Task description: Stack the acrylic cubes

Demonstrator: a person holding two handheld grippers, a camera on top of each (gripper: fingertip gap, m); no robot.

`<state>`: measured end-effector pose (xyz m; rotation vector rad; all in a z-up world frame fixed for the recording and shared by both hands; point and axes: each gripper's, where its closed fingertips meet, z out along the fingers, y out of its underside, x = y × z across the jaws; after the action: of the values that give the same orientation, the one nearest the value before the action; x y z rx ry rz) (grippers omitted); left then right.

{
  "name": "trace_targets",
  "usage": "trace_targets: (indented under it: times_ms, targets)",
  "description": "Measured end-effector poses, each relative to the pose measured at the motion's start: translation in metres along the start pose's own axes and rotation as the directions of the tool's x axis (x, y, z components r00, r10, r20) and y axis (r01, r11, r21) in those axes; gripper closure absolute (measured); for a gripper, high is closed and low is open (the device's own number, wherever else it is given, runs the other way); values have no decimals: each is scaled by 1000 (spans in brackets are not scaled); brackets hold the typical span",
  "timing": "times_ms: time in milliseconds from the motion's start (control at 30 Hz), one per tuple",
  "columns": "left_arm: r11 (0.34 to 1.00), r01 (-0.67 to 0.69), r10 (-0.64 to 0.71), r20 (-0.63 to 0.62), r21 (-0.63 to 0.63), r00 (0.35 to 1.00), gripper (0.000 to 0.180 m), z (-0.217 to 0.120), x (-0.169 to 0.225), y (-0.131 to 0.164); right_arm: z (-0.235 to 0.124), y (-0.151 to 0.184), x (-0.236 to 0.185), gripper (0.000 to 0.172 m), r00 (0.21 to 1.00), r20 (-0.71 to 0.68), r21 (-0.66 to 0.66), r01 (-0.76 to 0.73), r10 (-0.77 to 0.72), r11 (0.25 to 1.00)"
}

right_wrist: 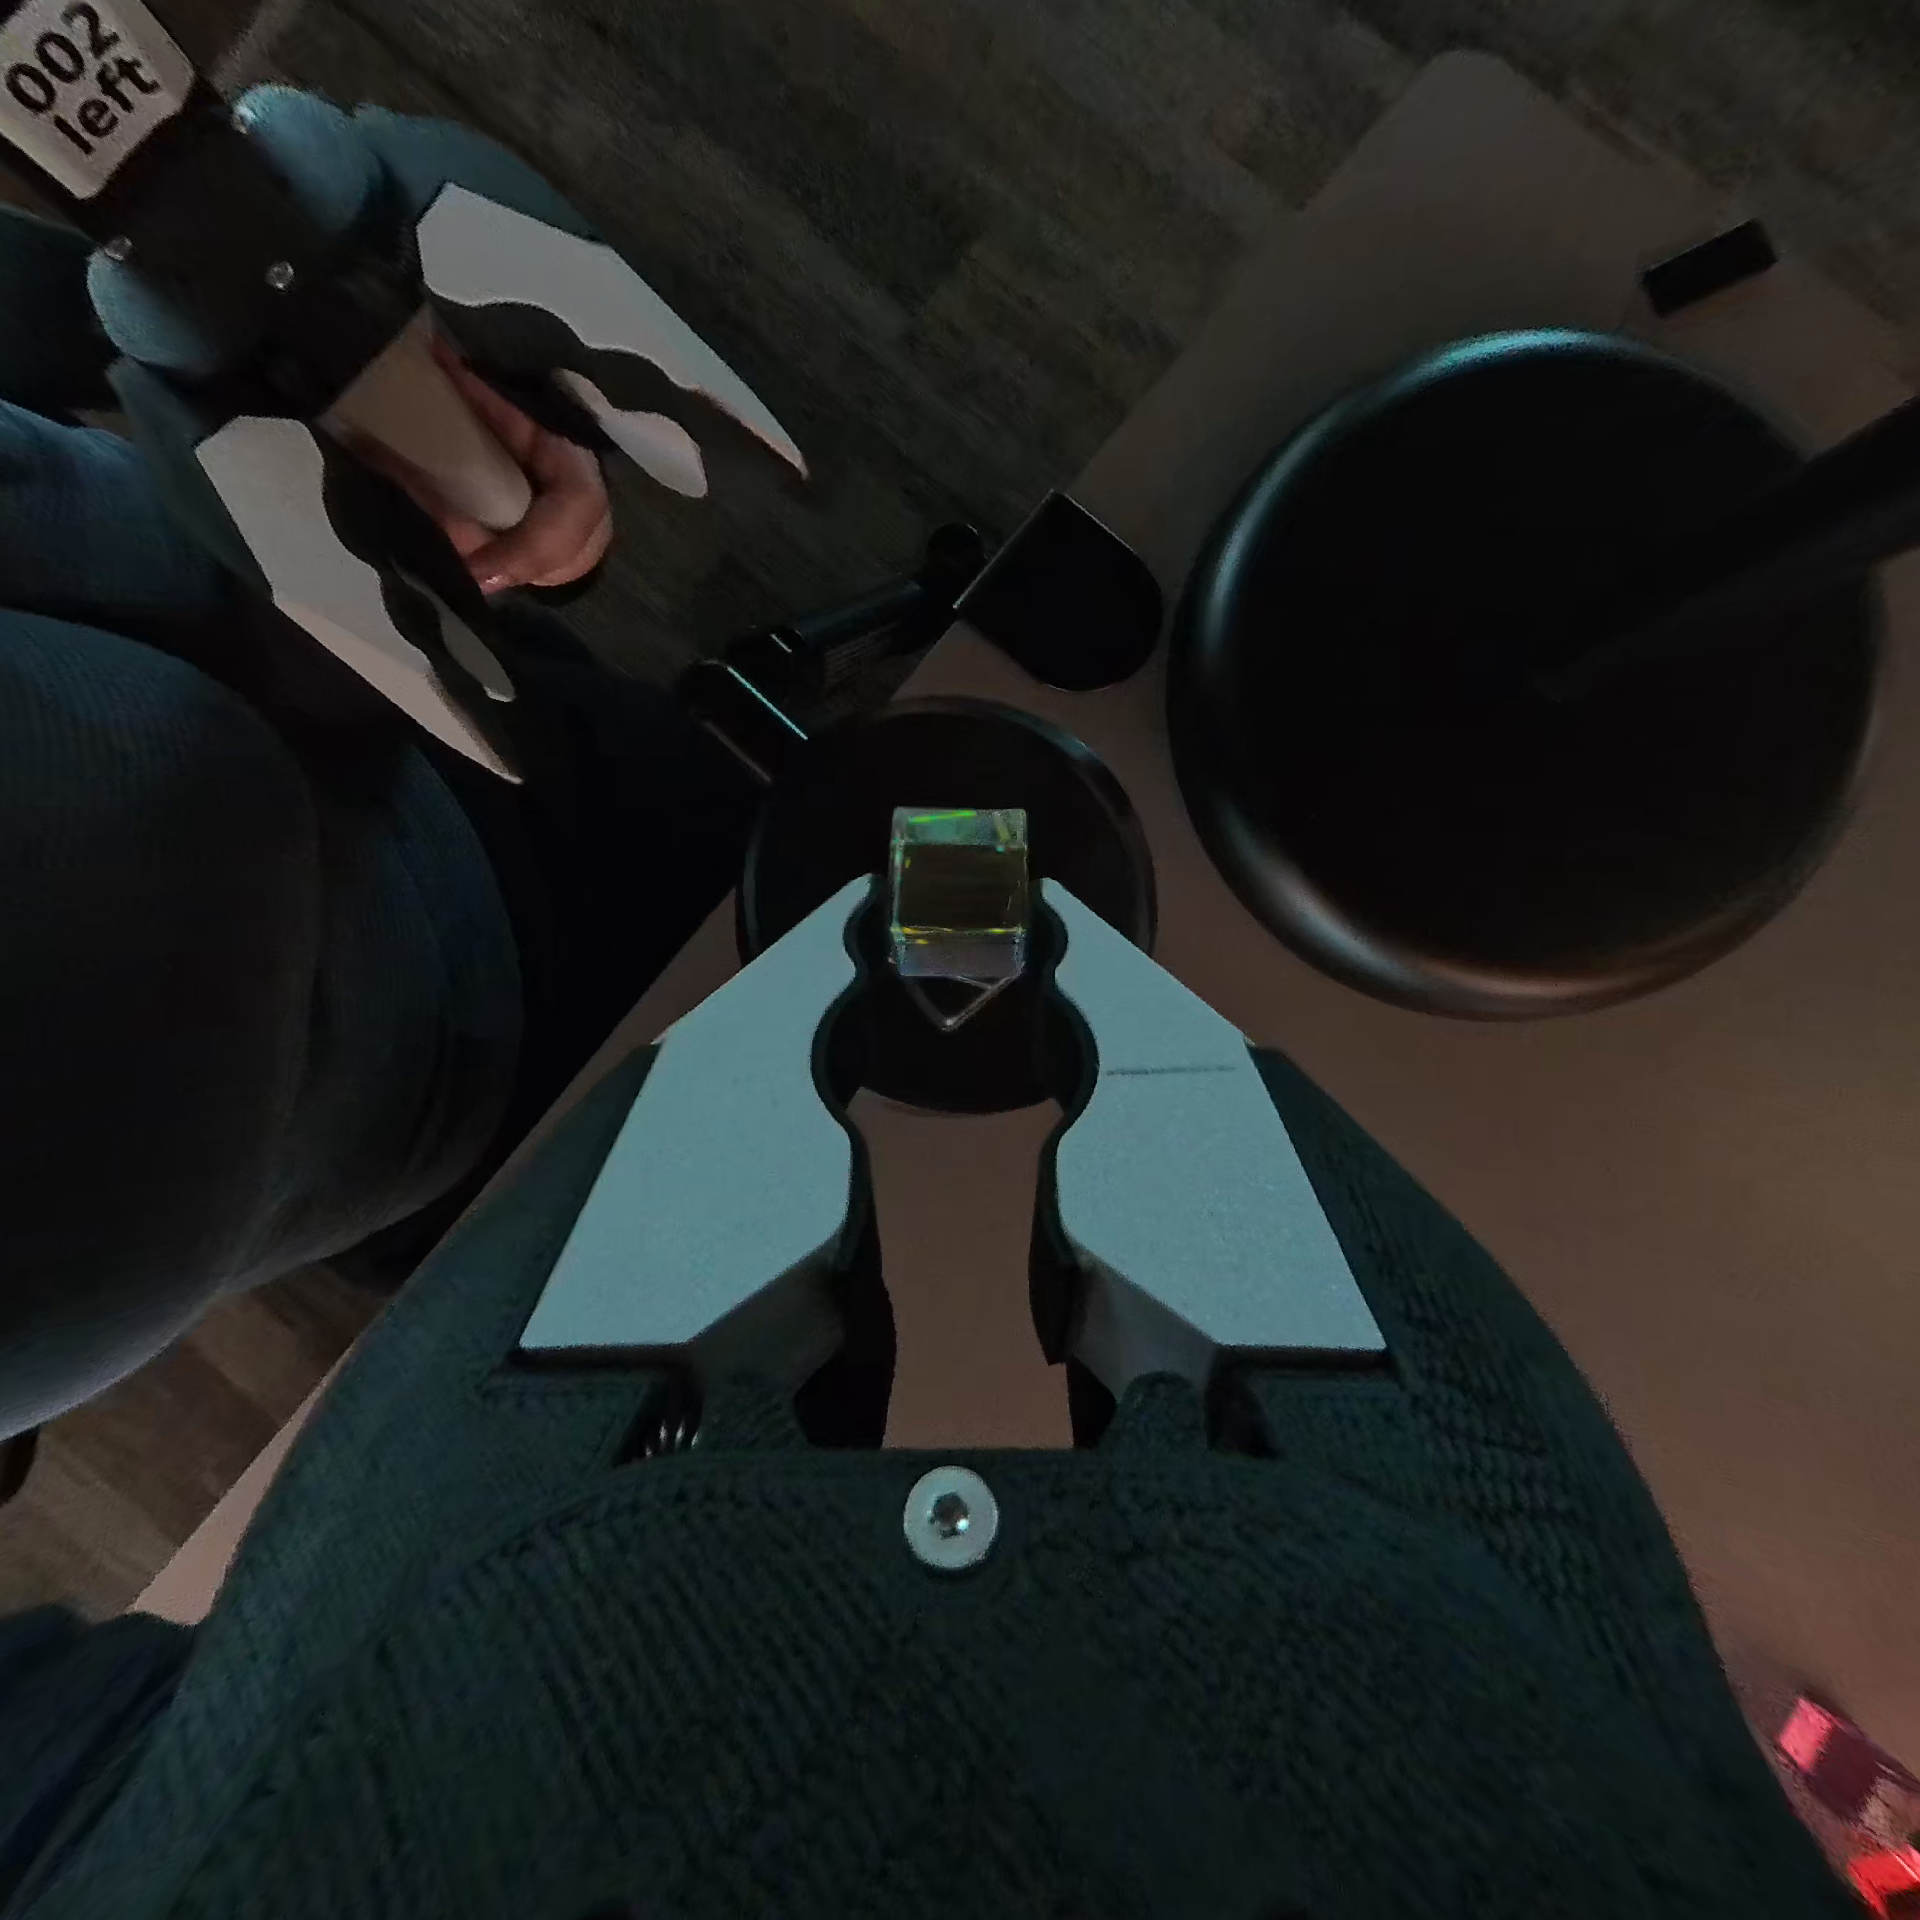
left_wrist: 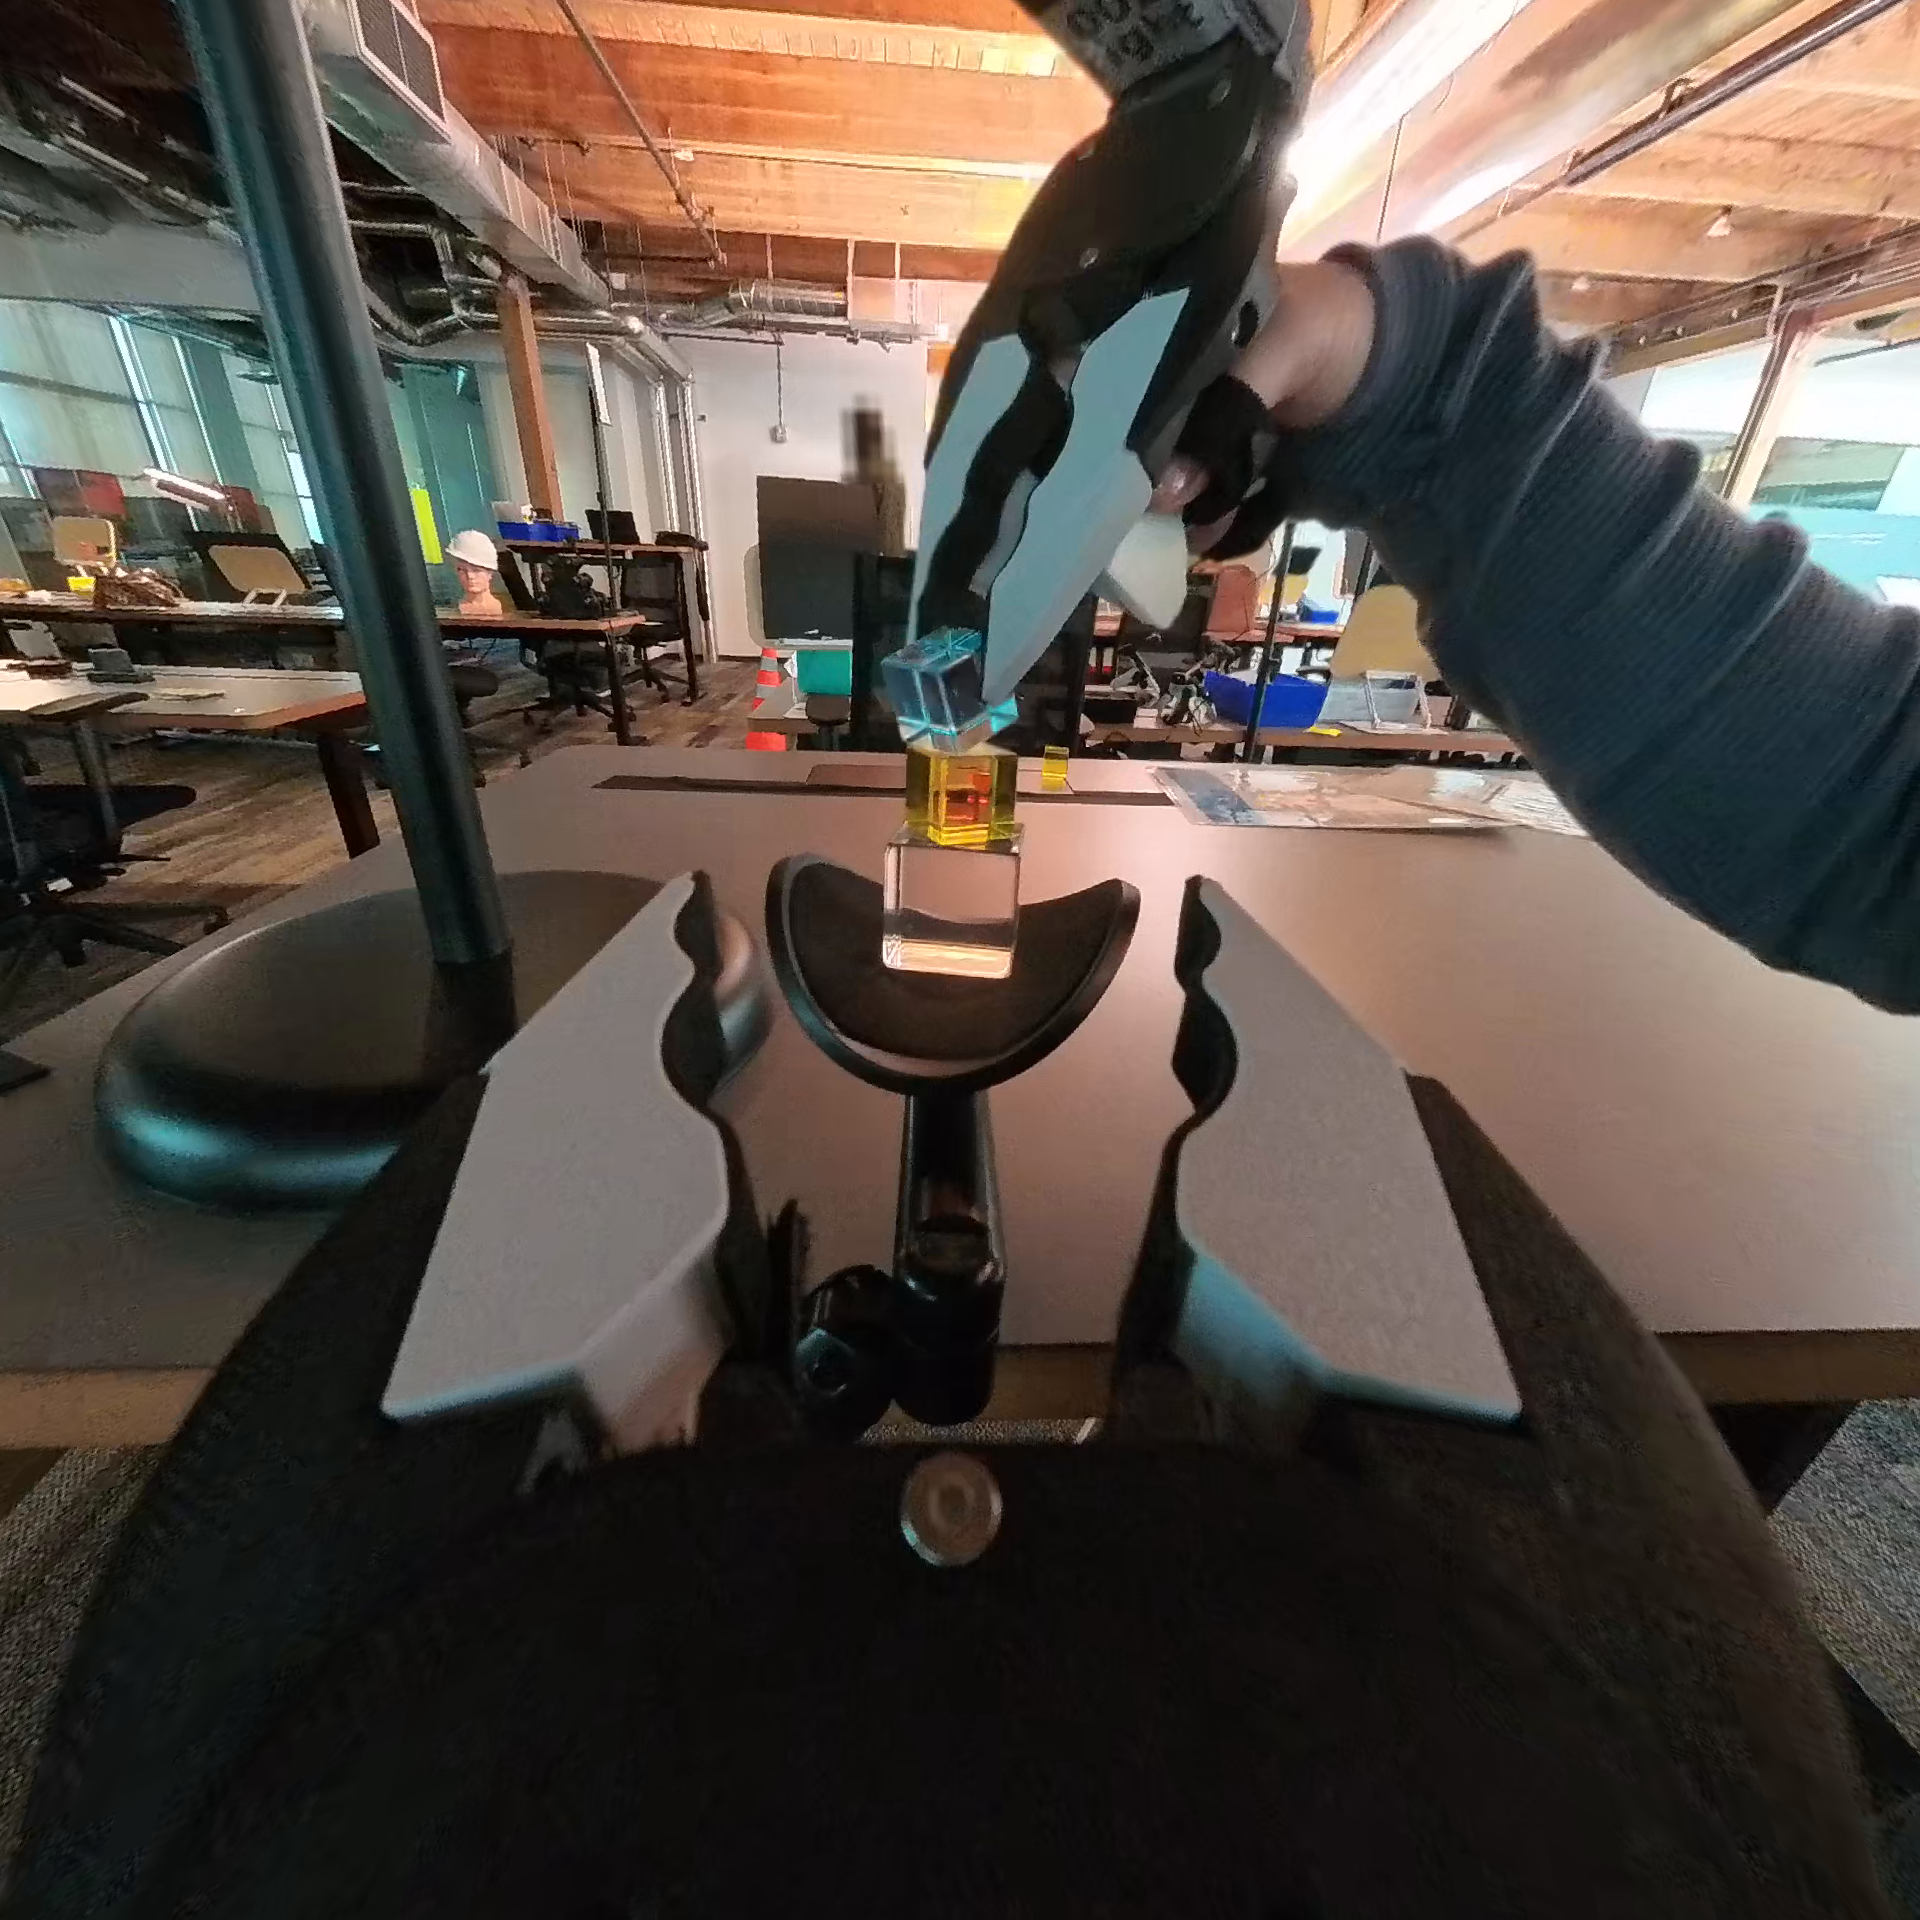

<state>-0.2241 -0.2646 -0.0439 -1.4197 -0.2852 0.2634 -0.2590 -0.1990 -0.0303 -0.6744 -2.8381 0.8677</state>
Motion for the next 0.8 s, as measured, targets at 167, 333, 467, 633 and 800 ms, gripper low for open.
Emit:
trace_targets:
  times_ms: [167, 333, 467, 633, 800]
  targets:
    - [1000, 0, 0, -7, -4, 1000, 93, 2, 2, 1, 2, 5, 1, 148, 1000, 22, 24, -15, 14, 1000]
    - [1000, -2, 2, -12, -9, 1000, 93, 4, 4, 2, 4, 7, 1, 147, 1000, 17, 43, -4, 3, 999]
    - [1000, -9, 9, -8, -8, 1000, 92, 4, 4, 2, -9, 6, 4, 122, 999, -37, 114, 12, -8, 993]
    - [999, -2, 1, 22, 37, 1000, 89, -3, -5, -4, -82, 13, 59, 108, 918, -384, 456, 99, 95, 884]
    - [990, 25, -30, 28, 142, 999, 92, -9, -15, -17, -143, 121, 162, 114, 568, -568, 721, -5, 595, 693]
